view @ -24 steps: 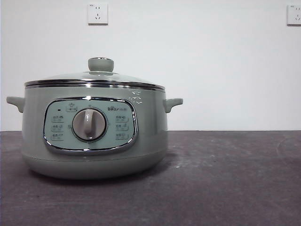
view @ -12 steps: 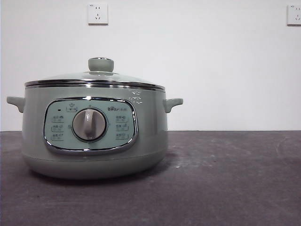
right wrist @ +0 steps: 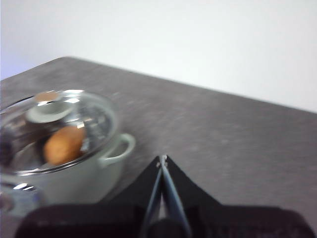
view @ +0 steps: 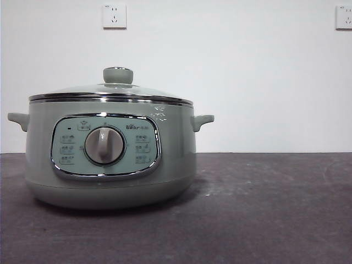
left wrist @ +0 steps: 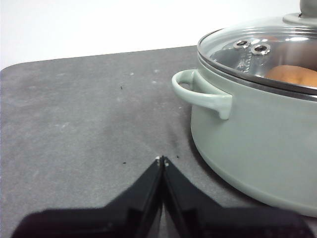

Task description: Pick up the potato,open the lid,put the potato in the pot,close the lid

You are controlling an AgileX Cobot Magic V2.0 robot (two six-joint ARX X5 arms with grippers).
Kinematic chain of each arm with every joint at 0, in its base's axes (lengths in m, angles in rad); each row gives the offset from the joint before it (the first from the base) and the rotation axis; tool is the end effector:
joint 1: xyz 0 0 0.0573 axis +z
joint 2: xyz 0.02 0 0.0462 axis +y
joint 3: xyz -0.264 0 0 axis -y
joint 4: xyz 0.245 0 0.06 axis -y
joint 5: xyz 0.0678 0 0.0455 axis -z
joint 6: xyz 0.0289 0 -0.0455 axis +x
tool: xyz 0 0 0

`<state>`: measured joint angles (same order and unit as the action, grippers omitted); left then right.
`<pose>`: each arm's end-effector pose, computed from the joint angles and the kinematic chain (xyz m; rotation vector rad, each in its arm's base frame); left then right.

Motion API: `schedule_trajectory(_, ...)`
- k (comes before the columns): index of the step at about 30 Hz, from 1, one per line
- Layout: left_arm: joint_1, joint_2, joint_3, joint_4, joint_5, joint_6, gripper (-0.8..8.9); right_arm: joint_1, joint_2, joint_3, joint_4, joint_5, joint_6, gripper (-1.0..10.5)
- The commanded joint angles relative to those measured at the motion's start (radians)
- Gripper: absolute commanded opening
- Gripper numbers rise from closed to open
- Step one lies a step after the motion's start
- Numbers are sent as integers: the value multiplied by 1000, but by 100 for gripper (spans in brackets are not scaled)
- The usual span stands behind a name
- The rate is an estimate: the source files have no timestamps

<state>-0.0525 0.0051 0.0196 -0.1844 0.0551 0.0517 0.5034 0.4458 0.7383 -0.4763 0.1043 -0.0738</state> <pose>0.0952 -0.0066 0.1520 0.0513 0.1672 -0.1117 0.0838 0.0427 0.3278 -0.1280 0.1618 0.4044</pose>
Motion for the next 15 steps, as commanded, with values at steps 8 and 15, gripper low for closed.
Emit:
schedule_trajectory(8, 3, -2, -16, 5, -2, -6, -3, -356, -187, -337, 259, -213, -11, 1)
schedule_trajectory(15, 3, -2, -16, 5, -2, -6, -3, -504, -355, -618, 394, -288, 105, 1)
